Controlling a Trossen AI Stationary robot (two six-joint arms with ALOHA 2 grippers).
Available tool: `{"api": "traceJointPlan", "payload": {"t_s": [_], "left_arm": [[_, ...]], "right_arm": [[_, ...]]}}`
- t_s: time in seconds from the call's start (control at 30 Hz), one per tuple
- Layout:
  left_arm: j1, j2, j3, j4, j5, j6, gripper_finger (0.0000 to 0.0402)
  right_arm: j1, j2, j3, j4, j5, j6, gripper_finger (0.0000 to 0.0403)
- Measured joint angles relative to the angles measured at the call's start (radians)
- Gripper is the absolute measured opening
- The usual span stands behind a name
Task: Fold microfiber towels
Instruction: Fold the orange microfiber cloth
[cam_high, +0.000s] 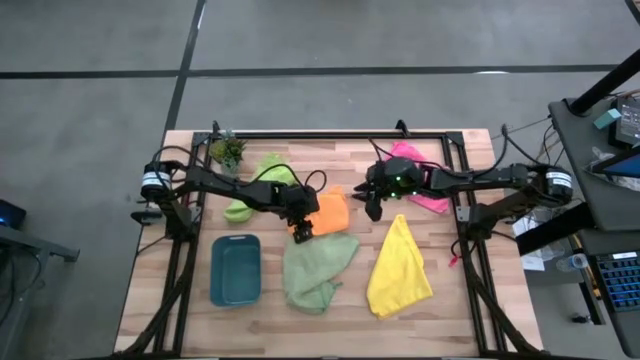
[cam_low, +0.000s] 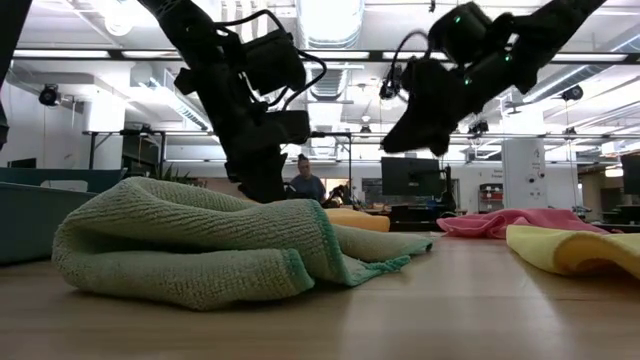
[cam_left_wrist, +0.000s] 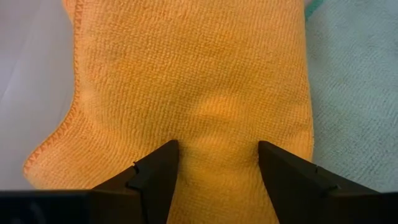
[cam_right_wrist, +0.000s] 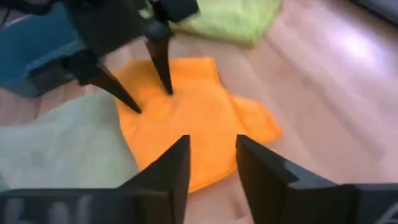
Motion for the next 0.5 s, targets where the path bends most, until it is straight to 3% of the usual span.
{"api": "traceJointPlan", "payload": {"t_s": [0.23,0.5], "left_arm": [[-0.001,0.0,0.0,0.001,-0.011,0.001,0.0207],[-0.001,0.0,-0.001,0.001,-0.021,0.002,0.0207]], "right_arm": [[0.0,0.191,0.011,0.097,0.003,0.244,0.0182],[-0.009,0.369,0.094,0.125,0.023,0.287,0.02]]}}
